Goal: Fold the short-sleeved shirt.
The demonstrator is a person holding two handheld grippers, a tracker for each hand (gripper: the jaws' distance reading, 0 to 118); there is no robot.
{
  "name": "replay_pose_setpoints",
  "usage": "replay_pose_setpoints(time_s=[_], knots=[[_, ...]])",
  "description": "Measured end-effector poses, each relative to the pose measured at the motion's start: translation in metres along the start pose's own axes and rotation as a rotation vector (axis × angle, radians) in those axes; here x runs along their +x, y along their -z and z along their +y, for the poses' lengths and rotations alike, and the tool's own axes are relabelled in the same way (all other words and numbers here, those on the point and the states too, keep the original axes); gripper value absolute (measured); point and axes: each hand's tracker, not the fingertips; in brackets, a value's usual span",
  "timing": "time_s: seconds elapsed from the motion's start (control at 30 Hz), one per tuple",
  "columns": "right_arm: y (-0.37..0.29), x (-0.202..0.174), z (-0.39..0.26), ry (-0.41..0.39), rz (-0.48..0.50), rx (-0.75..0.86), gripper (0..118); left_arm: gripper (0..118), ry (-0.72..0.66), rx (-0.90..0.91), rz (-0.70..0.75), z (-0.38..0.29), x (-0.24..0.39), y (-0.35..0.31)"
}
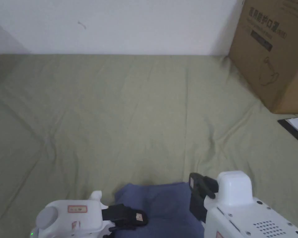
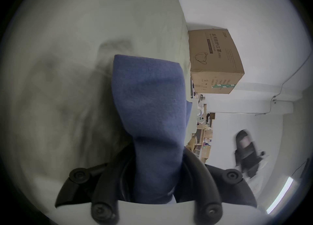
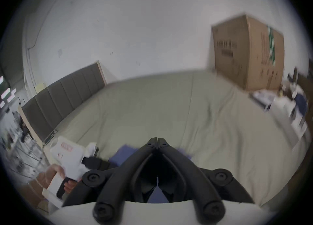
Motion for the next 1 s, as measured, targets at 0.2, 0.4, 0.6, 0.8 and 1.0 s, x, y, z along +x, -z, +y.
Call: replay_pose_setpoints(time_s=[0.2,0.4,0.6,0.8,1.0], knots=[[-0.022,-0.041,0.038,-0.036,-0.065,0.216,0,22,0.070,0.077,0.128,0.021,-0.003,-0.086],[-0.004,-0.074,0.034,-0.077,-0.040,0.181,0,22,0.160,0.167,0.385,0.052,-0.020,-0.207],[0.024,-0.099,0.031,-0.089,-0.048,0.068,0,22,0.174,0.193,0.764,0.105,-0.059,-0.315],[0.047,-0.118,0.026,-0.129,-0.025,-0.001,0,24,0.212,0.242,1.095,0.149,-0.089,-0.379],[0.067,-0.138,0.024,-0.169,0.004,-0.042,0,112,0.342,0.407,1.404,0.154,-0.098,-0.383]])
